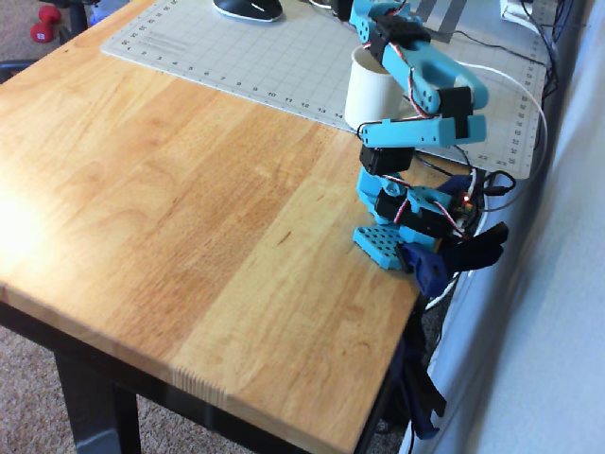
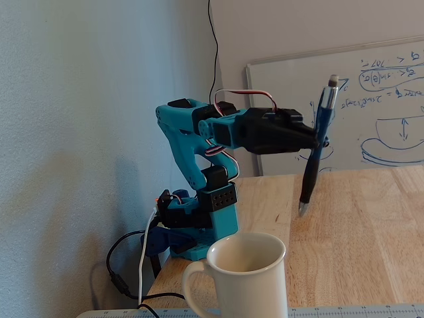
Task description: Grasp a pen and put it in a mug.
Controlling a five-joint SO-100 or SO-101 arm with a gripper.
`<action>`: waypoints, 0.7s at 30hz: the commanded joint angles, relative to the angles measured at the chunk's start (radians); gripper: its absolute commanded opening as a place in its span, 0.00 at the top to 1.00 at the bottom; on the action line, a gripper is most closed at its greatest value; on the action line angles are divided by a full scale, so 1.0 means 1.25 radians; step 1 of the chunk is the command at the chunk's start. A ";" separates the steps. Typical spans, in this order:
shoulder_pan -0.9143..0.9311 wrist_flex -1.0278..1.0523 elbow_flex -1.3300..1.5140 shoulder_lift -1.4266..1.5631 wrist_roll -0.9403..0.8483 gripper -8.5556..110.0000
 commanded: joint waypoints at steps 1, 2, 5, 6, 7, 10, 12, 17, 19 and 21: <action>0.032 -0.026 -0.006 0.043 -0.010 0.89; 0.042 -0.026 0.000 0.048 -0.010 0.89; 0.067 -0.026 0.018 0.061 -0.010 0.89; 0.075 -0.026 0.027 0.066 -0.011 0.89; 0.081 -0.026 0.034 0.071 -0.011 0.89; 0.092 -0.026 0.063 0.087 -0.011 0.89; 0.094 -0.026 0.083 0.098 -0.011 0.89; 0.094 -0.026 0.135 0.128 -0.009 0.89; 0.094 -0.026 0.150 0.139 0.000 0.89; 0.093 -0.026 0.166 0.146 0.000 0.89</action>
